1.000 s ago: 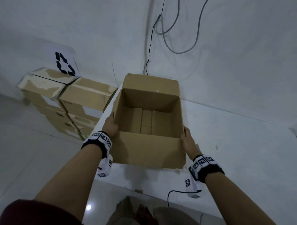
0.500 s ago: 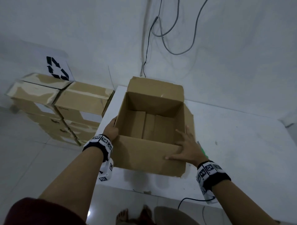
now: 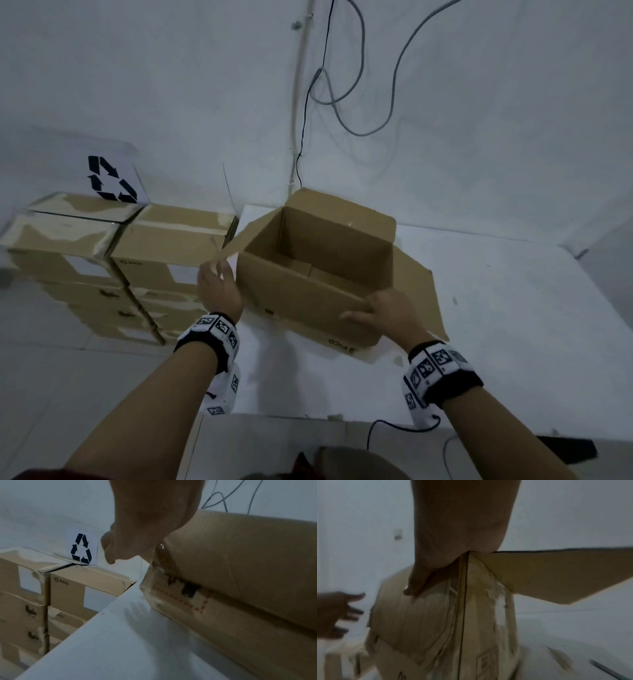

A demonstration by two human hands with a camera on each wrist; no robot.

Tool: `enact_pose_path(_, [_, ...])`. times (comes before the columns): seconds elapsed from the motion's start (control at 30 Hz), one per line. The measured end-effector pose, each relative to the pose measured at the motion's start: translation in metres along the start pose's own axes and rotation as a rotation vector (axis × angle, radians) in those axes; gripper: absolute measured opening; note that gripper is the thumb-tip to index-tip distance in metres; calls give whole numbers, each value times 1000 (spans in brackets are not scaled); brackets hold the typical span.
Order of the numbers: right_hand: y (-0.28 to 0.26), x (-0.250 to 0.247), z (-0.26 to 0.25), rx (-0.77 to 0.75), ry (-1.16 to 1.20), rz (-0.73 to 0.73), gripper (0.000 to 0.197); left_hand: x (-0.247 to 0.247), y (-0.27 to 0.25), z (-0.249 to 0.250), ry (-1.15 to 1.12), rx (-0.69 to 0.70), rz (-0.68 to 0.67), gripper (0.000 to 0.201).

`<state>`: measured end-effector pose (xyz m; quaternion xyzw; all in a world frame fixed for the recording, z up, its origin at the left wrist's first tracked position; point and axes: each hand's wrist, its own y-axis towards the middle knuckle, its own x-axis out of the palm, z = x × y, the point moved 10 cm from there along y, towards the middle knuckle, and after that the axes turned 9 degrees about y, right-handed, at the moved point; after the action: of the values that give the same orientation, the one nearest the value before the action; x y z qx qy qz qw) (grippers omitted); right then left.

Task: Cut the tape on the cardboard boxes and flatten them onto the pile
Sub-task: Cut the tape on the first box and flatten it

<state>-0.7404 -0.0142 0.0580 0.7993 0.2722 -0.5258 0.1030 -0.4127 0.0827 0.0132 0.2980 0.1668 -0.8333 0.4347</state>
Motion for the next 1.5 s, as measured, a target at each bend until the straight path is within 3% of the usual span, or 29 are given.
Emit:
enact_pose_path(0.07, [8, -20, -16, 45, 184, 27, 61, 4, -6, -11, -10, -226, -90, 59])
enact_pose_path(0.13, [15, -38, -23, 113, 430, 76, 47, 21, -17, -15, -178, -386, -227, 72])
enact_pose_path(0.2, [23, -47, -17, 198, 584, 128, 48, 51, -29, -13, -258, -448, -459, 87])
enact_pose_path(0.3, [25, -45, 0, 341, 783, 181, 83, 80, -57, -3, -342, -539, -743, 90])
enact_pose_path(0.4, [18, -42, 15, 429, 979, 225, 64, 89, -82, 22, -483, -555, -913, 77])
enact_pose_path(0.43, [17, -43, 19, 444, 1016, 233, 58, 87, -80, 31, -483, -499, -901, 63])
enact_pose_path(0.5, [13, -39, 32, 488, 1059, 249, 58, 74, -61, 40, -393, -329, -748, 32])
enact_pose_path(0.57, [8, -27, 49, 572, 1091, 248, 77, 52, -30, 43, -327, -283, -515, 29])
enact_pose_path(0.63, [5, -16, 65, 632, 1085, 244, 101, 28, -10, 61, -417, -229, -402, 37])
enact_pose_path(0.7, [5, -15, 65, 616, 1083, 264, 98, 13, -4, 89, -566, -175, -428, 46])
enact_pose_path(0.77, [6, -24, 56, 558, 1047, 329, 80, 6, -17, 135, -639, -14, -549, 48])
enact_pose_path(0.87, [8, -42, 41, 414, 971, 450, 62, 21, -50, 194, -417, 368, -651, 37])
enact_pose_path(0.93, [6, -45, 40, 365, 967, 510, 67, 50, -67, 205, -231, 506, -662, 53])
enact_pose_path(1.0, [7, -42, 41, 323, 972, 510, 62, 77, -77, 200, -7, 522, -597, 77])
enact_pose_path(1.07, [7, -44, 36, 266, 960, 493, 49, 94, -78, 185, 129, 451, -519, 100])
enact_pose_path(1.1, [4, -45, 34, 260, 974, 477, 53, 101, -75, 178, 126, 409, -508, 109])
enact_pose_path(1.2, [-1, -39, 33, 220, 1026, 390, 92, 117, -70, 171, 10, 364, -551, 128])
enact_pose_path(1.27, [-1, -35, 35, 230, 947, 358, 101, 119, -65, 167, -83, 321, -592, 134])
enact_pose_path(1.4, [6, -35, 45, 318, 911, 391, 110, 111, -57, 151, -123, 287, -591, 129])
enact_pose_path(1.47, [11, -35, 48, 336, 920, 376, 116, 95, -49, 145, 95, 366, -515, 108])
enact_pose_path(1.5, [13, -35, 50, 339, 926, 368, 115, 81, -44, 143, 256, 417, -436, 87])
